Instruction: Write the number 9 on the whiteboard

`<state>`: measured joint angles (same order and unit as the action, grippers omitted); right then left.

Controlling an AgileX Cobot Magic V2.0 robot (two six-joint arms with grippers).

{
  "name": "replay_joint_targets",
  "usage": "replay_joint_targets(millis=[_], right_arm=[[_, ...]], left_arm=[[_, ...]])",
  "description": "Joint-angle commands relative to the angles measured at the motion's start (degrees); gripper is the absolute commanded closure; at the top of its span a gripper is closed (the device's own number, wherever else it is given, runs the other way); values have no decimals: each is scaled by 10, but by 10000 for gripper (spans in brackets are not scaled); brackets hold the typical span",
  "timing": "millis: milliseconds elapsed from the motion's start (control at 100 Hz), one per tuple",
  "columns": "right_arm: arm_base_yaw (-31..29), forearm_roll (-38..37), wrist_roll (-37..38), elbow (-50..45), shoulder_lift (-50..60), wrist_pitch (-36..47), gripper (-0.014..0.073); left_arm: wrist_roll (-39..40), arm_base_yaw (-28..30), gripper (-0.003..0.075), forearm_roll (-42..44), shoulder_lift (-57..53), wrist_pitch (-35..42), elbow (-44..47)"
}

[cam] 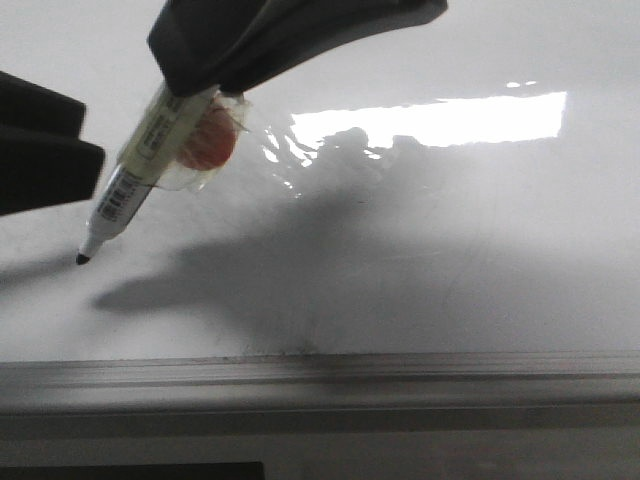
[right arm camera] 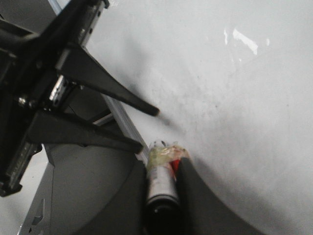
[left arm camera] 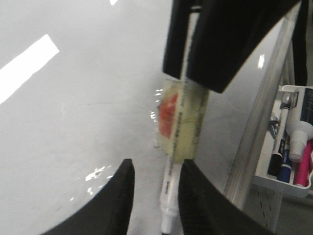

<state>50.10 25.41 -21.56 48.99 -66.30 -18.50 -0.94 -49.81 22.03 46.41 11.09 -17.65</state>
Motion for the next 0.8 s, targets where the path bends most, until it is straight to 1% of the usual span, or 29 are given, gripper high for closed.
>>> replay_joint_targets(millis=[0,70,140,210,260,390,610,690,790], right_arm=[[-14,2,-8,19,28,34,649],[-35,2,-3,19,45,32,646],[-59,2,1,19,64,28,645],[-84,2,12,22,80,20,645],[-102,2,15,31,83,6,645],[-139,2,15,65,82,-21,645],[-194,2,23,93,60,-20,645],[-195,20,23,98,26,-21,645],[-169,29,23,107,-17,-46,646]], left_arm=[[5,0,507,-44,-53,-16,-19],[5,0,495,-60,-107,-71,-19],[5,0,451,-78,-150,-111,-19],[5,0,408,-90,-184,-132,-19],[5,0,398,-96,-201,-134,-19],[5,0,398,-103,-216,-131,-19],[5,0,399,-106,-215,-128,-19],[5,0,399,-106,-215,-128,-19],[5,0,399,-106,-215,-128,-19]])
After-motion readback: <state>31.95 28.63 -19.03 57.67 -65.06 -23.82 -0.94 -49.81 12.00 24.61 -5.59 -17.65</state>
